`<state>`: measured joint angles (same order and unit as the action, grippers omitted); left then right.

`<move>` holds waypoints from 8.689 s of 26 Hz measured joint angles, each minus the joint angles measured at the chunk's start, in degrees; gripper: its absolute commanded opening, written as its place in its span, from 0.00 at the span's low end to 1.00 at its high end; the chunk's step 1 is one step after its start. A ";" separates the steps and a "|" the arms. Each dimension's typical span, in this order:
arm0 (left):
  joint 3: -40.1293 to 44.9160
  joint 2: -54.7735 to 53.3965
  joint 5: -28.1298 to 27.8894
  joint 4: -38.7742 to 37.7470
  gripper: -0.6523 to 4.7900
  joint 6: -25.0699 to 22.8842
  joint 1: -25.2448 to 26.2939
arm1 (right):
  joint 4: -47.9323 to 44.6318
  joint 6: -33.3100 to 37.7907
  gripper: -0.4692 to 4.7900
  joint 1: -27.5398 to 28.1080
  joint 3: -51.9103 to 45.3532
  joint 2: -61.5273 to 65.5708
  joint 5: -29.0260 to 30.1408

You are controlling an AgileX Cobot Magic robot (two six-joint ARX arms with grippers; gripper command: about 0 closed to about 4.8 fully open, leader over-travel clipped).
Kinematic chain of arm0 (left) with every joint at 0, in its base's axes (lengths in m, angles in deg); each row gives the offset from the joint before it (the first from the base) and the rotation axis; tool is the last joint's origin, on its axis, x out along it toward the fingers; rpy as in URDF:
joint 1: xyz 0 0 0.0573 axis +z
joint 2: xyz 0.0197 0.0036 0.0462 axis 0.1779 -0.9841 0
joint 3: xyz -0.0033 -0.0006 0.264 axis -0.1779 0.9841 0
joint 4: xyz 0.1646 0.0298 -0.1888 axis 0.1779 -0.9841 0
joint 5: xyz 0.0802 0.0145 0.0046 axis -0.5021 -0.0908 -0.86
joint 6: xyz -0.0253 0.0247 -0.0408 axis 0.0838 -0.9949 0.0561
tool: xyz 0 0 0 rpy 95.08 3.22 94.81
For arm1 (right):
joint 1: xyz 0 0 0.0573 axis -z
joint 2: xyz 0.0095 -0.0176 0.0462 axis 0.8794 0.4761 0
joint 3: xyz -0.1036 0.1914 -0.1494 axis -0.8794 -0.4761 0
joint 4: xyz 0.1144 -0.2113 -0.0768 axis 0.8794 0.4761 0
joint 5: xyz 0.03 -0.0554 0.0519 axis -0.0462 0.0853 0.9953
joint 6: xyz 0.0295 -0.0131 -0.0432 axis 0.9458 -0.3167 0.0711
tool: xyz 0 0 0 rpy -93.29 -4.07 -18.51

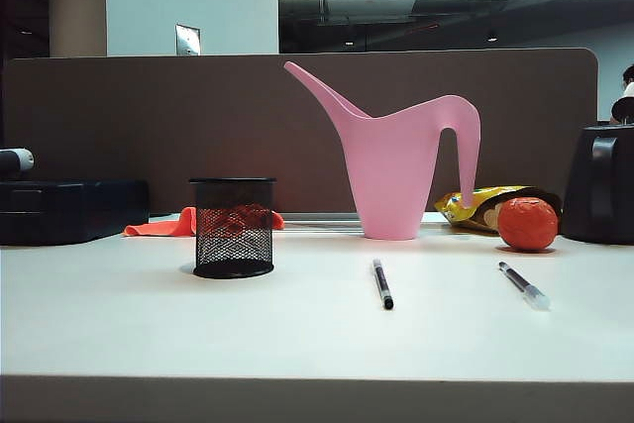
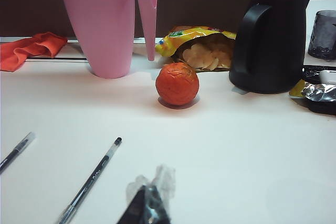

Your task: Pick up a few water-based pens and put them in the pen basket.

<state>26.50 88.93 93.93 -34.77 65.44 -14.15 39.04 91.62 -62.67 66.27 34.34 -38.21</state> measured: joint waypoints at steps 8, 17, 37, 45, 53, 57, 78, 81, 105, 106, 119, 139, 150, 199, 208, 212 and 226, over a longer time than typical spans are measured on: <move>-0.02 0.00 0.02 0.00 0.11 0.00 0.00 | 0.00 0.00 0.08 0.00 0.00 0.00 0.00; 0.00 0.00 0.02 0.00 0.11 0.00 0.00 | 0.00 0.00 0.08 0.00 0.00 0.00 0.00; 0.00 0.00 21.64 -0.61 0.11 0.09 0.00 | 21.09 6.62 0.16 -0.85 33.48 35.71 8.81; -0.02 0.00 21.70 -0.63 0.11 0.09 0.00 | 13.99 7.04 0.59 -9.86 41.94 66.20 8.33; -0.02 0.00 21.70 -0.70 0.11 0.09 0.00 | 12.00 6.88 0.71 -12.26 52.43 90.18 4.02; -0.02 0.00 21.70 -0.90 0.11 0.09 0.00 | 12.55 6.91 0.71 -12.48 53.70 94.71 3.63; -0.02 0.00 21.70 -1.33 0.11 0.09 0.00 | 9.94 6.60 0.07 -13.55 54.88 99.47 0.94; -0.02 0.02 21.70 -1.31 0.11 0.09 0.00 | 10.05 6.62 0.07 -13.44 55.23 99.49 4.46; -0.02 0.00 21.70 -1.36 0.11 0.09 0.00 | -44.92 7.10 0.07 -27.78 57.29 93.31 18.29; -0.02 0.00 21.70 -1.33 0.11 0.09 0.00 | -47.21 7.30 0.07 -28.26 57.31 94.47 17.46; -0.02 0.00 21.70 -1.36 0.11 0.09 0.00 | -49.53 10.16 0.07 -31.10 72.13 111.93 17.16; 0.00 0.00 21.68 -1.38 0.11 0.07 0.00 | -44.50 12.79 0.34 -32.59 78.09 119.86 17.38; -0.02 0.00 21.66 -1.38 0.11 0.07 0.00 | -16.92 13.22 0.08 -31.76 78.44 104.15 14.19; -0.02 0.02 21.51 -1.46 0.11 0.09 0.00 | 26.91 15.50 0.07 -31.06 79.30 113.66 -4.92; -0.02 0.00 21.49 -1.51 0.11 0.07 0.00 | 24.52 13.00 0.07 -31.06 78.18 108.19 -4.68; -0.02 0.00 21.51 -1.51 0.11 0.09 0.00 | 19.50 12.02 0.07 -31.06 78.62 104.43 -4.50; -0.02 0.00 21.49 -1.51 0.11 0.07 0.00 | -10.86 10.21 0.07 -31.41 78.55 102.07 10.36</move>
<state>26.48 88.93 115.41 -36.28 65.50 -14.15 28.18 101.83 -94.08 144.83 136.41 -27.85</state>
